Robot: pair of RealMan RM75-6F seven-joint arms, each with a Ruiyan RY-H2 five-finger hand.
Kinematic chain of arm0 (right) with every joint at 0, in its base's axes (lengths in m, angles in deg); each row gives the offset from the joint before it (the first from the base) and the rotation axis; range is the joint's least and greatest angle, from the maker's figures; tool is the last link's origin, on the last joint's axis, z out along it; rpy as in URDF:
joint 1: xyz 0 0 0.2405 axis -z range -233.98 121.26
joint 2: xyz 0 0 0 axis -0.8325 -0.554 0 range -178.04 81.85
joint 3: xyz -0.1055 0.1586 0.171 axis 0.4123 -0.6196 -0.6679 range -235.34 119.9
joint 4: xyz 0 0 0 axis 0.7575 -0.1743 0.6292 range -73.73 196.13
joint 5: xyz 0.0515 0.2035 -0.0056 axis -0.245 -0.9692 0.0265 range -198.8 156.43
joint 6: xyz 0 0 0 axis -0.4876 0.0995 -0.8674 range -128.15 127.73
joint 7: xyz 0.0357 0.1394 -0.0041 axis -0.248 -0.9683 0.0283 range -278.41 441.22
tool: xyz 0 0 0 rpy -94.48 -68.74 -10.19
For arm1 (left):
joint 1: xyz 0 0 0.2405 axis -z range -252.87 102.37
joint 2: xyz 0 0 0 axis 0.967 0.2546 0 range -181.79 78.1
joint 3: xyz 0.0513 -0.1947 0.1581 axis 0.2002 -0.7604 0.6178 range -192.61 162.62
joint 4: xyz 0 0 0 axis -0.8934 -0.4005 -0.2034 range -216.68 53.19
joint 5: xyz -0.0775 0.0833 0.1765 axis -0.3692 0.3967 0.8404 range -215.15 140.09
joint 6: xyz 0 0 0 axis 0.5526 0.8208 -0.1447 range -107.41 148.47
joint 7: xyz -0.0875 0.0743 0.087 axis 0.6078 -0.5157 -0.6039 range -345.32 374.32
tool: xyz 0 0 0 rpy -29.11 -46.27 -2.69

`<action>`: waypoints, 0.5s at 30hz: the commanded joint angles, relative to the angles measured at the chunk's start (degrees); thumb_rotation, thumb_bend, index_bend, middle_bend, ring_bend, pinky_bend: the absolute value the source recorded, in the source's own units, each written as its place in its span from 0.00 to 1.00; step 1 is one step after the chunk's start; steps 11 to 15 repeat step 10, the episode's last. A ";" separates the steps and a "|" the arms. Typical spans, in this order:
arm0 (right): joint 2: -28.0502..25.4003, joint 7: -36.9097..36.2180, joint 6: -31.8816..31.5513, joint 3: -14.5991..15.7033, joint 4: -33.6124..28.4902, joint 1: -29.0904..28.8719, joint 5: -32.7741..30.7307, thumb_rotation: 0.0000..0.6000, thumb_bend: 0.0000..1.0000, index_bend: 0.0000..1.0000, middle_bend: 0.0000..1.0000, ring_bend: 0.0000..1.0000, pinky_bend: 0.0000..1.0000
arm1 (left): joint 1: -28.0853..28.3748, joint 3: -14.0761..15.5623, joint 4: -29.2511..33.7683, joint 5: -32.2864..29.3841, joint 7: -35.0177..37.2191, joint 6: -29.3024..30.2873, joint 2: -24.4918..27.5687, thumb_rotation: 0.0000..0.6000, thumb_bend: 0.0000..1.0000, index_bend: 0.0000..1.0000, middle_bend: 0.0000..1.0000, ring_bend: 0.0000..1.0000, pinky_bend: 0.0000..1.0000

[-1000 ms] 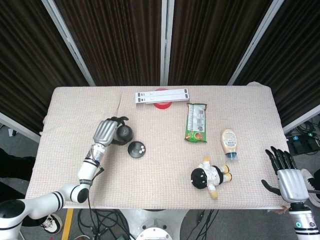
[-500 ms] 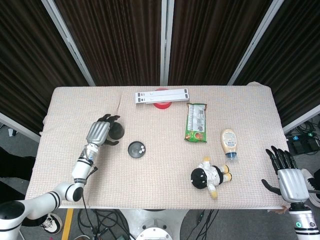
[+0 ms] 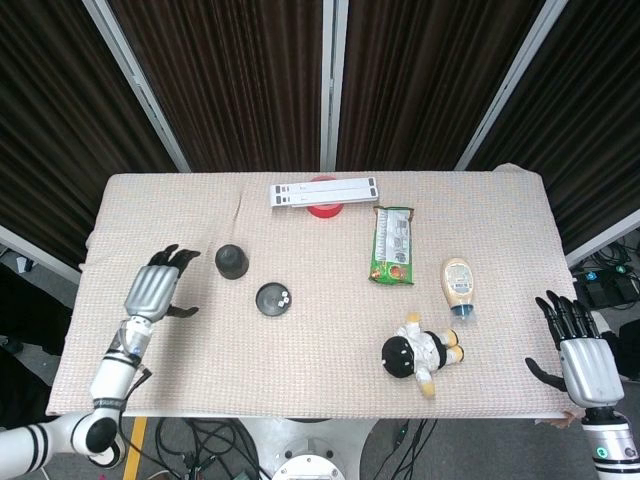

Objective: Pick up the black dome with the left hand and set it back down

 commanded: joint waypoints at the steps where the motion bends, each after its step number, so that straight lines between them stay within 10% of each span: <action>1: 0.11 -0.03 -0.23 0.20 0.02 0.12 0.35 1.00 0.10 0.00 0.00 0.00 0.00 | -7.67 6.50 2.90 8.14 -3.64 10.92 3.36 1.00 0.05 0.15 0.14 0.06 0.14; 15: 0.68 0.39 0.10 0.67 0.52 0.21 0.62 1.00 0.10 0.00 0.00 0.00 0.00 | -15.44 10.43 10.05 9.51 -12.43 20.26 6.90 1.00 0.02 0.15 0.14 0.06 0.17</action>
